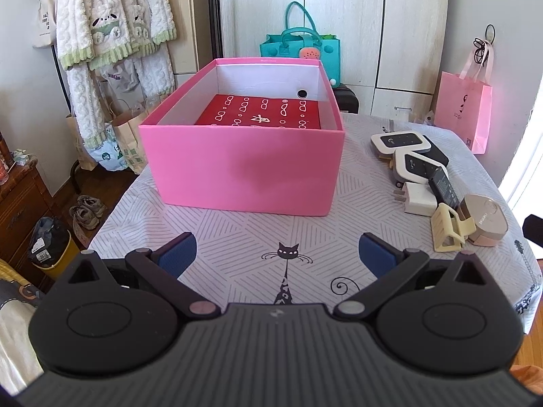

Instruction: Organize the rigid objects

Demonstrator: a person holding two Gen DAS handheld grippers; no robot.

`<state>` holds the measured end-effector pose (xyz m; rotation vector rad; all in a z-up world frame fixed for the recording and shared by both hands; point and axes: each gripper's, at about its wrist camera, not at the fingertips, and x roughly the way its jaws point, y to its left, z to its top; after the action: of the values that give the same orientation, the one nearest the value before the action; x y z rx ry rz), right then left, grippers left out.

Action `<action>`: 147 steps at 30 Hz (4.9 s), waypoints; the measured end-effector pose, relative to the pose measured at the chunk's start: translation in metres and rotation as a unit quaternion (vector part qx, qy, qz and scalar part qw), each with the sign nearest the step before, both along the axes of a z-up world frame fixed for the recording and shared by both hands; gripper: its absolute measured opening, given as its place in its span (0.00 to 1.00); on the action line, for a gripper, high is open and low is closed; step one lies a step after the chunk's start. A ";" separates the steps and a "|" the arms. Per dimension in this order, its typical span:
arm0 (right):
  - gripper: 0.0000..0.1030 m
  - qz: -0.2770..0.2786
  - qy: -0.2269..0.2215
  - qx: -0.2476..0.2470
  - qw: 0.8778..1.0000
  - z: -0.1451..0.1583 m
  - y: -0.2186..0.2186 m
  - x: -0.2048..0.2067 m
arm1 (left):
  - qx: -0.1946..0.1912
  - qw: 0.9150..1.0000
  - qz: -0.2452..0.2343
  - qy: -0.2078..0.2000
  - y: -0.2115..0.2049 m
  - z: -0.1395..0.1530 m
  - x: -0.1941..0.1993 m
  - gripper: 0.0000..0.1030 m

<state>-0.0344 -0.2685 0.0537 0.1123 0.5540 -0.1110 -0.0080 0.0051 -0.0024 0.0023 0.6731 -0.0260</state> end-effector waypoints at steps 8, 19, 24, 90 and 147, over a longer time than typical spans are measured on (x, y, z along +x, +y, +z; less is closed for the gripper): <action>1.00 -0.012 0.006 0.001 1.000 -0.005 -0.004 0.002 | -0.002 1.000 -0.003 -0.001 -0.001 0.000 -0.001 1.00; 1.00 0.004 0.006 -0.008 1.000 -0.004 0.009 0.003 | -0.013 1.000 -0.028 0.001 -0.004 -0.002 0.001 1.00; 1.00 0.013 0.006 -0.007 1.000 -0.004 0.016 0.003 | -0.014 0.999 -0.031 -0.005 -0.004 -0.001 0.000 0.99; 0.77 0.197 0.079 -0.035 0.977 -0.064 -0.059 0.075 | 0.096 0.992 -0.067 0.054 0.090 0.081 0.153 0.96; 0.79 0.281 0.034 0.008 0.959 0.018 -0.042 0.176 | 0.118 0.987 -0.084 0.070 0.090 0.020 0.240 0.06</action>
<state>0.1414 -0.3101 0.0718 -0.0372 0.6372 0.4444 0.2325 0.0952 0.0180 0.2877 0.8125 -0.1097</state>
